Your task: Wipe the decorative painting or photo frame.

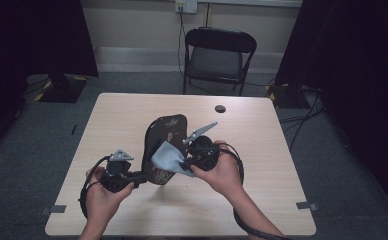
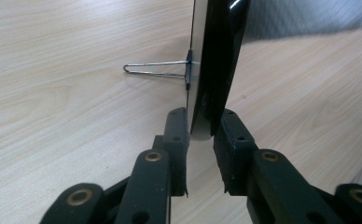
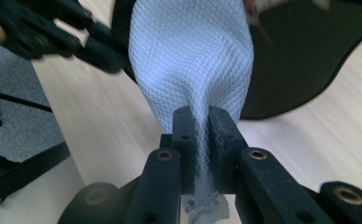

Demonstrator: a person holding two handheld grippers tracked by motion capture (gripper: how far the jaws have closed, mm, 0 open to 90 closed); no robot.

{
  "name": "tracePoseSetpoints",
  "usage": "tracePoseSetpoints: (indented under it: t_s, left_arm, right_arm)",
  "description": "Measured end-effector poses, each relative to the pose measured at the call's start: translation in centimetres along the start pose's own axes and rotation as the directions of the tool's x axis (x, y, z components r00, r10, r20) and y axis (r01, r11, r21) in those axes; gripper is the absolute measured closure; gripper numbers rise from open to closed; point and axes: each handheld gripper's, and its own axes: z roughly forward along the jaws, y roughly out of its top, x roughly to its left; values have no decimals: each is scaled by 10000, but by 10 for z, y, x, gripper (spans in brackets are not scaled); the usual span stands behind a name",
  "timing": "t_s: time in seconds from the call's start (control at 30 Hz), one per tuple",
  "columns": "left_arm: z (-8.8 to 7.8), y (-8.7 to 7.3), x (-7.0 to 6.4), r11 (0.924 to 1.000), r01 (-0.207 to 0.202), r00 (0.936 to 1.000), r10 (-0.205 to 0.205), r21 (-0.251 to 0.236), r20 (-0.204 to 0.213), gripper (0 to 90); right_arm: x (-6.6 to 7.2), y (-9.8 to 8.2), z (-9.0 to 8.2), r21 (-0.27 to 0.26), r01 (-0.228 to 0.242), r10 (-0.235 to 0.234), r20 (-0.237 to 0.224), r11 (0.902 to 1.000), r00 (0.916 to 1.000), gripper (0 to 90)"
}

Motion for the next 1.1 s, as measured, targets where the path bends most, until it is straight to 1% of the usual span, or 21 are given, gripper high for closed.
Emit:
tracePoseSetpoints:
  t_s: [0.03, 0.13, 0.2, 0.27, 0.4, 0.7, 0.83, 1.03, 1.1]
  left_arm:
    - [0, 0, 0, 10000, 0, 10000, 0, -4, -11, 770]
    - [0, 0, -1, 10000, -61, 9999, 61, 7, -81, 779]
    - [0, 0, -1, 10000, -68, 9999, 68, 33, -74, 781]
    - [0, 1, -2, 10000, -29, 10000, 30, 31, -85, 782]
    - [0, 1, -3, 9999, -51, 10000, 51, 89, -37, 784]
    - [0, 1, -2, 10000, -30, 10000, 31, 66, -69, 783]
    - [0, 1, -3, 10000, -33, 10000, 33, 72, -63, 783]
    - [0, 1, -2, 9999, -66, 10000, 67, 77, -29, 782]
    - [0, 1, -2, 10000, -63, 10000, 64, 70, -19, 782]
  right_arm:
    - [2, 5, -2, -77, 140, -140, 34, 9999, 9999, 825]
    - [8, 13, -3, -155, 246, -246, -9, 9996, 9997, 825]
    - [12, 15, 1, -80, 397, -396, 27, 9992, 9992, 824]
    - [14, 14, 6, -39, 384, -385, -63, 9993, 9992, 824]
    - [15, 8, 20, 221, 359, -354, -208, 9991, 9992, 824]
    - [11, -10, 49, 718, 169, -155, -199, 9973, 9997, 825]
    - [9, -21, 67, 1074, 73, -52, -196, 9942, 9998, 824]
    - [7, -38, 91, 1430, -136, 185, -327, 9896, 9993, 824]
    - [5, -44, 97, 1591, -290, 353, -371, 9868, 9987, 824]
